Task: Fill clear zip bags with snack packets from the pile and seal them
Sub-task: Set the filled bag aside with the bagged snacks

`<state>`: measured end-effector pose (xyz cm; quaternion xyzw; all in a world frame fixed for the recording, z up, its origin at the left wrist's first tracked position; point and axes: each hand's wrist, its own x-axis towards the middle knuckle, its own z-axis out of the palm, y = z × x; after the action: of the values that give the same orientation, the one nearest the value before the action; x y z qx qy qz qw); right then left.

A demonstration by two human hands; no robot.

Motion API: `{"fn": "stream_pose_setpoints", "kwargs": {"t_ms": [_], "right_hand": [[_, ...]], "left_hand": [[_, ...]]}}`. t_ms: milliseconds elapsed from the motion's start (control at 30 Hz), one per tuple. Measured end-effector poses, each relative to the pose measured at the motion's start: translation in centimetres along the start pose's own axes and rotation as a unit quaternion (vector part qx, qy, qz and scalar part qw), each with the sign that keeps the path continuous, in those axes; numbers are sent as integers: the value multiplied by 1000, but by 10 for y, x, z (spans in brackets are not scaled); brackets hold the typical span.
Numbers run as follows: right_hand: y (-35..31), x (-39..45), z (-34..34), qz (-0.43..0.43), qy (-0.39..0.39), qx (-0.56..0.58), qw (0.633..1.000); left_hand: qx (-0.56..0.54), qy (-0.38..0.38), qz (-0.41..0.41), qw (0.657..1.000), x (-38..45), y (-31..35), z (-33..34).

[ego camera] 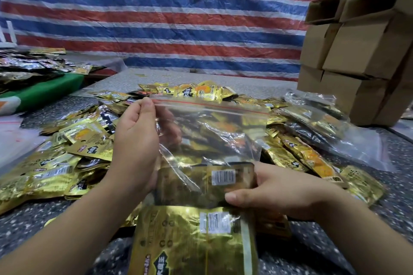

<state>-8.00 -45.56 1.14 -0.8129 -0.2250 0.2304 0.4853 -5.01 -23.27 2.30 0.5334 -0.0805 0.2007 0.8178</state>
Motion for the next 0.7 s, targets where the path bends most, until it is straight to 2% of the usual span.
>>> {"fn": "stream_pose_setpoints", "kwargs": {"t_ms": [133, 233, 300, 433, 500, 567, 700], "right_hand": [[0, -3, -6, 3, 13, 141, 990], [0, -2, -22, -31, 116, 223, 967], [-3, -2, -39, -64, 205, 309, 926], [-5, -1, -94, -114, 374, 443, 807], [1, 5, -124, -128, 427, 492, 747], [12, 13, -147, -114, 446, 523, 717], [40, 24, -163, -19, 479, 552, 682]], "left_hand": [[-29, -12, -10, 999, 10, 4, -4], [-28, 10, 8, 1000, 14, 6, -6], [18, 14, 24, 999, 12, 4, -5], [74, 3, 37, 997, 6, 0, -2], [86, 6, 34, 996, 6, 1, -2], [92, 9, 27, 995, 6, 1, -2], [105, 8, 16, 994, 5, -2, -2]]}}
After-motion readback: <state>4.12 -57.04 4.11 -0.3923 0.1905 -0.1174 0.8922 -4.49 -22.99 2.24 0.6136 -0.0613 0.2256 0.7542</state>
